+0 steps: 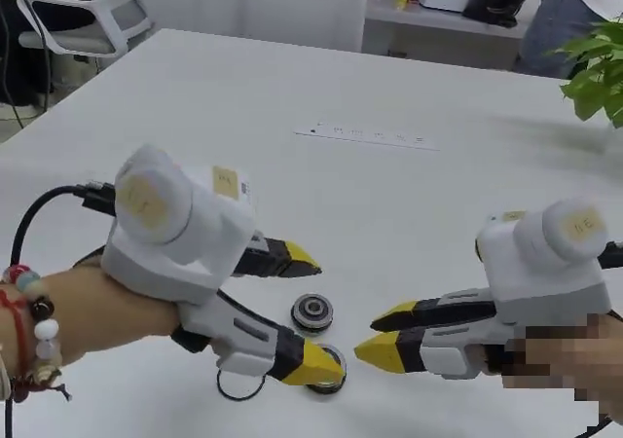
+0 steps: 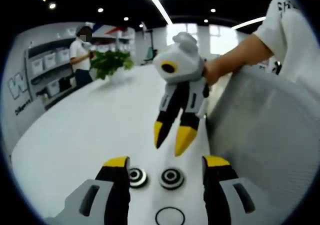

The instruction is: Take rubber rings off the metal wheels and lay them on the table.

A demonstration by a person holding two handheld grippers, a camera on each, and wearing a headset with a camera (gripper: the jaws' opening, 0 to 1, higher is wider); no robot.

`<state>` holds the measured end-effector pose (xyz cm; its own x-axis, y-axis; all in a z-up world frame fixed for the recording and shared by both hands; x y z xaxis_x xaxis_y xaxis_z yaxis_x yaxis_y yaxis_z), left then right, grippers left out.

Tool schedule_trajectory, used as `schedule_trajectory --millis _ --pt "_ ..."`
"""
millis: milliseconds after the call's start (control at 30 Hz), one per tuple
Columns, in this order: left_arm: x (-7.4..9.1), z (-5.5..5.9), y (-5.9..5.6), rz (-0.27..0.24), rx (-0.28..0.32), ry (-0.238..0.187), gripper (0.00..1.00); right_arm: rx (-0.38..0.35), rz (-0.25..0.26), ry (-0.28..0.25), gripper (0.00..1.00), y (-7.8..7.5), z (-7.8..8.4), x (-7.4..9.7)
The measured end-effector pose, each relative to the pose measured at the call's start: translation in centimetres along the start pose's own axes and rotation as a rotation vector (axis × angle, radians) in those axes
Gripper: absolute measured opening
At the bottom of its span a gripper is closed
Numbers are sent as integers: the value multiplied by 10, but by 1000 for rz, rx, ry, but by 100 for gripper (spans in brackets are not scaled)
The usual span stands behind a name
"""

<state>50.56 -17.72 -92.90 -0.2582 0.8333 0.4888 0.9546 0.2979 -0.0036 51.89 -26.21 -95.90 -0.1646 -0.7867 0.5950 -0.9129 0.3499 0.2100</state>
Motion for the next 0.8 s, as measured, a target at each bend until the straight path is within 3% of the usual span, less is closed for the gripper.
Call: schedule_trajectory --millis 100,233,400,800 --pt "-3 5 1 0 -17 20 58 -4 -3 4 24 -1 1 -1" --pt "-6 13 2 6 -31 40 45 -6 -10 12 23 0 4 -2" --pt "-11 20 3 2 13 51 48 -16 -19 22 23 1 7 -5" --pt "-17 28 6 7 18 56 33 38 -47 62 22 12 14 -18"
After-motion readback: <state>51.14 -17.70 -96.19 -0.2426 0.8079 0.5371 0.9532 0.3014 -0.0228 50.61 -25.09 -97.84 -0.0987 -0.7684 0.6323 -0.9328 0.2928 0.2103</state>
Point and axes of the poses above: the centre of the closed fingertips' face, and the gripper's own axes: x roughly backward along the fingers, y roughly to its left, z roughly out of its underside, the point moved 4 cm from there along x, roughly backward along the fingers, and after that the axes turned 4 degrees about x, right-handed, at the moved point
